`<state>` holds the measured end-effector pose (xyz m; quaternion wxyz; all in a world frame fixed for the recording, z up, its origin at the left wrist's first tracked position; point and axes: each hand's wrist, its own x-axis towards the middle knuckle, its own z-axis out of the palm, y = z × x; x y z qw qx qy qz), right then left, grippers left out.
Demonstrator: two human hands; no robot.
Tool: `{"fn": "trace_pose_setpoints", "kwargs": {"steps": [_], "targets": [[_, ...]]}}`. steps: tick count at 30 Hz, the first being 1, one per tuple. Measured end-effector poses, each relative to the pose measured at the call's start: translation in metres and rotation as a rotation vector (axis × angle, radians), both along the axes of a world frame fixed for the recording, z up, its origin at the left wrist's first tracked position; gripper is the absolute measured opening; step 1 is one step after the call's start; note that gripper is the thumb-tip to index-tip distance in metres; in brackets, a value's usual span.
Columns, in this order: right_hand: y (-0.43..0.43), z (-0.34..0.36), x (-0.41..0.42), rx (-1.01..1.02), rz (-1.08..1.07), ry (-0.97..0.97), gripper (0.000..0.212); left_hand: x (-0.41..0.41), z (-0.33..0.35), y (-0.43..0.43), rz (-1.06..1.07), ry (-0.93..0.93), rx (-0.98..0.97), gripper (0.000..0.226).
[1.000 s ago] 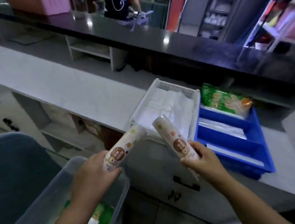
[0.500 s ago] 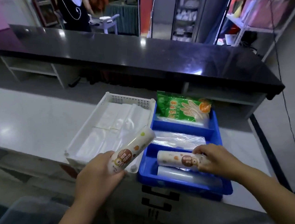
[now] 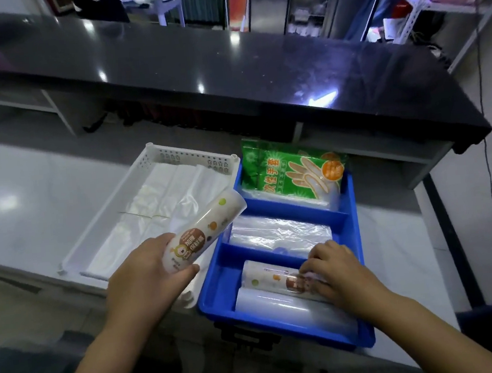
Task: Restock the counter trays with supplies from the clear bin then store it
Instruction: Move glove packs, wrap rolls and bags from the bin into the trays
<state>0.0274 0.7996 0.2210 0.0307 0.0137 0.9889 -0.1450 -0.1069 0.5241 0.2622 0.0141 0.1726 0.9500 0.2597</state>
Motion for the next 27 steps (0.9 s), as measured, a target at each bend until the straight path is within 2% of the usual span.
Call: {"fn": "trace_pose_setpoints", "kwargs": {"steps": [3, 6, 9, 12, 15, 17, 20, 23, 25, 27], "targets": [[-0.031, 0.002, -0.012, -0.027, 0.062, 0.022, 0.023, -0.013, 0.004, 0.003, -0.041, -0.004, 0.007, 0.042], [-0.067, -0.002, -0.030, -0.021, 0.150, 0.023, 0.029, -0.024, 0.008, 0.002, -0.097, 0.010, 0.004, 0.041], [-0.090, 0.004, -0.046, -0.025, 0.116, -0.075, 0.030, -0.032, 0.012, -0.004, -0.147, 0.014, 0.016, 0.041], [-0.099, 0.009, -0.056, 0.105, 0.127, -0.157, 0.034, -0.038, 0.012, -0.010, -0.177, 0.015, 0.023, 0.040], [-0.104, 0.018, -0.060, 0.055, 0.072, -0.167, 0.033, -0.041, 0.011, -0.014, -0.217, 0.015, 0.023, 0.039], [-0.107, 0.027, -0.056, -0.037, 0.002, -0.114, 0.031, -0.042, 0.011, -0.013, -0.259, 0.017, 0.024, 0.037], [-0.102, 0.038, -0.040, -0.318, -0.178, -0.024, 0.033, -0.043, 0.013, -0.009, -0.314, 0.024, 0.026, 0.039], [-0.092, 0.040, -0.011, -0.446, -0.401, 0.280, 0.043, -0.043, 0.011, -0.003, -0.375, 0.057, 0.007, 0.046], [-0.087, 0.043, 0.009, -0.526, -0.628, 0.505, 0.061, -0.042, 0.009, 0.004, -0.429, 0.068, -0.012, 0.049], [-0.081, 0.044, 0.026, -0.654, -0.789, 0.627, 0.073, -0.039, 0.007, 0.012, -0.490, 0.070, -0.044, 0.053]]}}
